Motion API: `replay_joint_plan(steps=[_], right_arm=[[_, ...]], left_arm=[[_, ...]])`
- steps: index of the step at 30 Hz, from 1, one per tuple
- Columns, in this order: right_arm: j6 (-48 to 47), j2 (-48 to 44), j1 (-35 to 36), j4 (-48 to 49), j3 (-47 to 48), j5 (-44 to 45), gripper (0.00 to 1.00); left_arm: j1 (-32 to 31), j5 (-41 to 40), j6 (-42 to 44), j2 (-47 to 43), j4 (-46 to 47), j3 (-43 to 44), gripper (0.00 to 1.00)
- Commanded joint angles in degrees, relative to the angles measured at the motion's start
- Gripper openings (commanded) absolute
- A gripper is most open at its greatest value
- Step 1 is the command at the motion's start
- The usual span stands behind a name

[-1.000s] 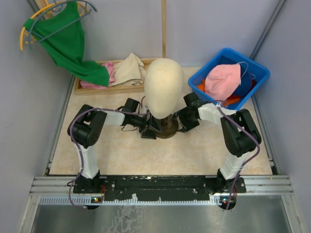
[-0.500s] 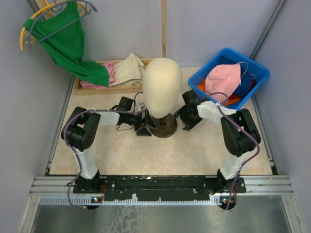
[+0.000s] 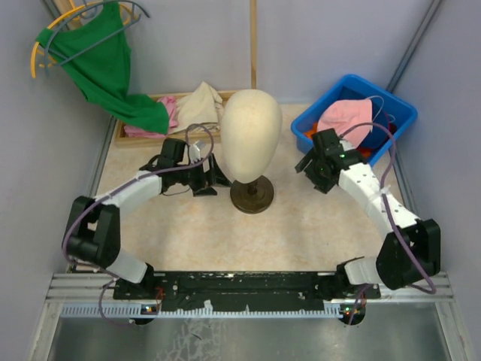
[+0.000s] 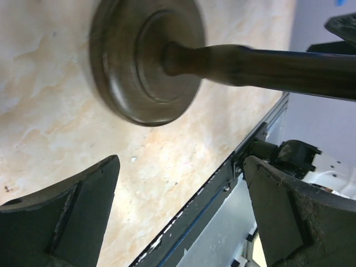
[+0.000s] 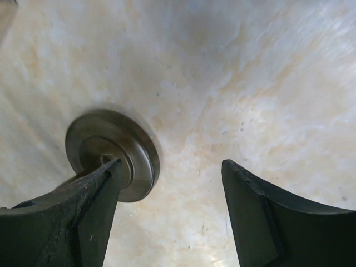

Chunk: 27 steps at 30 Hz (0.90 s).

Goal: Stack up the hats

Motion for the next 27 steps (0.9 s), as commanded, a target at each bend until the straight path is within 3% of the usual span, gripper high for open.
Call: replay_joint_plan(steps=[1,5,8,10,14,22,27], right_arm=[[-9.7,-3.7,-4.9,-3.4,7.5,5.5,0.73],[-16.0,-2.3,-13.8,-2.3,12.5,2.8,0.73],[-22.2,1.6,-21.0,0.4,15.6,-0.3,0.73],[-25.2,6.2,-24.1,-0.1,19.2,-1.0,0.72],[-27.7,14.9,-25.6,-1.0,26.0,-0.7,0.68],[-28.0,23.0,-25.9,1.9,30.7,-0.9,0.64],[-28.0,23.4,-26.1,4.5,28.7,2.1,0.65]], left_arm=[[1.6,1.5,2.1,-8.3,0.6,2.3,0.99],[1.7,2.0,5.1,-14.2,7.3,4.8,0.99],[2.0,-0.9,2.0,-18.3,17.5,1.9,0.99],[2.9,-1.2,0.2,-18.1,18.4,2.8,0.99],[3.3,6.3,4.2,-13.6,16.2,8.4,0.99],[4.1,6.1,7.1,-11.7,14.0,10.9,0.99],[4.6,7.3,6.9,-11.5,15.1,9.8,0.99]])
